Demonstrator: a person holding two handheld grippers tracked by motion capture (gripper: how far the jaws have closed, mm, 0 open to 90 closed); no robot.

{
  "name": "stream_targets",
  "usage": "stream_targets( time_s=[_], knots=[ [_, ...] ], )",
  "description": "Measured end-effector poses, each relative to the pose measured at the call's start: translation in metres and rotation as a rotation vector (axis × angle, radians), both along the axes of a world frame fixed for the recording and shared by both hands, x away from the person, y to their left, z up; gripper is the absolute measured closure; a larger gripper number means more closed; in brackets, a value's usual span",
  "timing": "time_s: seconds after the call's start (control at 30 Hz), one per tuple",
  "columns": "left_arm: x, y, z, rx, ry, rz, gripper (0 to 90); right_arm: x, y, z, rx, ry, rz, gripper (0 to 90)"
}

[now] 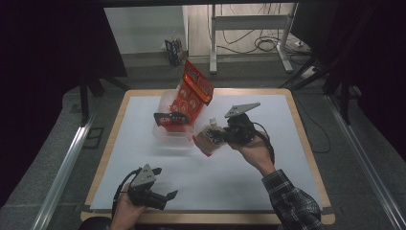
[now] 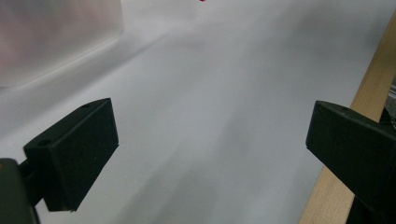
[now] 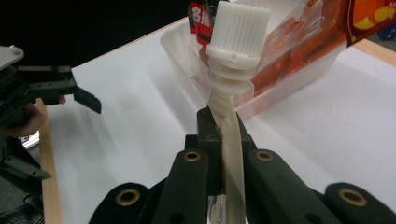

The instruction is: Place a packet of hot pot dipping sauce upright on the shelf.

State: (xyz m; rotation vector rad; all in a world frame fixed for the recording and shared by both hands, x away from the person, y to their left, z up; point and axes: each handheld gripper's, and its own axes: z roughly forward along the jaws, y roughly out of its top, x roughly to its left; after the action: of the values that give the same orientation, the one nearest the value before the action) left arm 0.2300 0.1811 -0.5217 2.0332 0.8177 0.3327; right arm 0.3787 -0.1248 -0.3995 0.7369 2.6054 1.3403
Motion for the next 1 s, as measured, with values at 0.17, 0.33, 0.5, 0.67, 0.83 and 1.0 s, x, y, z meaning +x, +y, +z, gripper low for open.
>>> stream_targets(
  time_s=[0.17,0.33,0.5,0.67,0.83,1.0],
  knots=[
    [-0.001,-0.001,-0.001,0.014,-0.003,0.000,2.4,0.009,0.010,0.003,0.000,-0.007,0.017,87.5],
    [-0.001,-0.004,-0.002,0.051,-0.009,-0.011,2.4,0.016,0.021,0.006,0.005,-0.021,0.020,87.5],
    [-0.001,-0.005,-0.003,0.064,-0.010,-0.015,2.4,0.022,0.033,0.009,0.012,-0.038,0.040,87.5],
    [-0.001,-0.006,-0.003,0.075,-0.013,-0.015,2.4,0.027,0.044,0.012,0.010,-0.056,0.054,87.6],
    [-0.001,-0.004,-0.002,0.066,-0.015,-0.007,2.4,0.031,0.058,0.015,0.015,-0.069,0.073,87.5],
    [-0.001,-0.003,-0.002,0.063,-0.017,-0.004,2.5,0.032,0.069,0.015,0.013,-0.070,0.101,87.5]
  ],
)
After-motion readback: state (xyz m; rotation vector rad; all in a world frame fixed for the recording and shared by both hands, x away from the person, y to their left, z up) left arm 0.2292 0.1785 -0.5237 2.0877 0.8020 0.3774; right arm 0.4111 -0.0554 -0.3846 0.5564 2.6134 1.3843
